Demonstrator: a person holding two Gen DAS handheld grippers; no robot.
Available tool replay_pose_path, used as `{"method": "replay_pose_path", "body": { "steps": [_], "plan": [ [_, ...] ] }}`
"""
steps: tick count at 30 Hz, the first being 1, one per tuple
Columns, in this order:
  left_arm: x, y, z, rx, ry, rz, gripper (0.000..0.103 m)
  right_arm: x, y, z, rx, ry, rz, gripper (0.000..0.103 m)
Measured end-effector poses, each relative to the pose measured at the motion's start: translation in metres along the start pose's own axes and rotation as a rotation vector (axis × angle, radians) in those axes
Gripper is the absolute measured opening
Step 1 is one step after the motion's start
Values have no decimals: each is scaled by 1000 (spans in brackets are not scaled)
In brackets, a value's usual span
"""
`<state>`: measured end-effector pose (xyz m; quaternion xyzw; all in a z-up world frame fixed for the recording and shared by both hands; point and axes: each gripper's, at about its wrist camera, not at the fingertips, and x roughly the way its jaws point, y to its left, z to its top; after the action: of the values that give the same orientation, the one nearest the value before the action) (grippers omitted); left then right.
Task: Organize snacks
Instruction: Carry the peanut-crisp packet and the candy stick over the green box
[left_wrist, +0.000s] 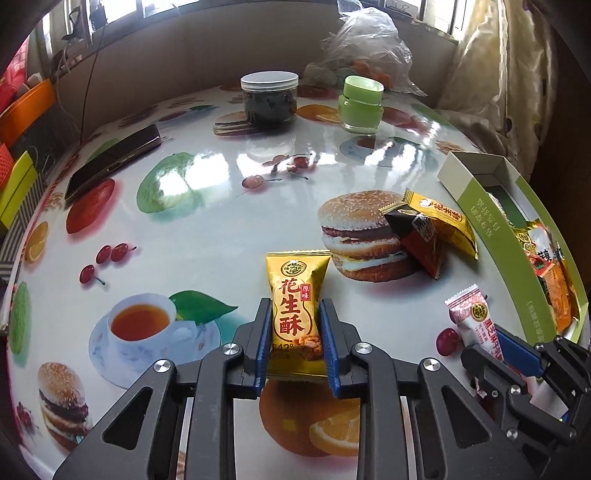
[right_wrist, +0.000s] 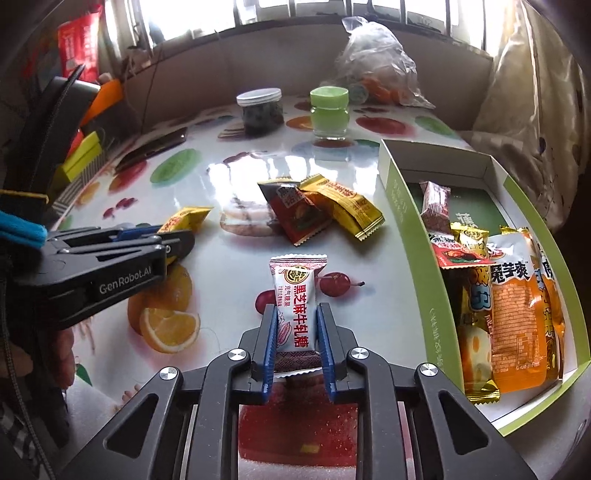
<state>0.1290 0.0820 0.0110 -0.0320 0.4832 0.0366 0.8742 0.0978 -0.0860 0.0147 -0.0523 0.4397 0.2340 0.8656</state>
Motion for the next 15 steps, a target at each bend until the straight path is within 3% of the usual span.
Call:
{"method": "replay_pose_path", "body": {
  "steps": [15],
  "plan": [
    [-43, -9, -1, -11, -87, -41, 26, -33, -7, 2, 12, -73, 7, 20]
  ]
}}
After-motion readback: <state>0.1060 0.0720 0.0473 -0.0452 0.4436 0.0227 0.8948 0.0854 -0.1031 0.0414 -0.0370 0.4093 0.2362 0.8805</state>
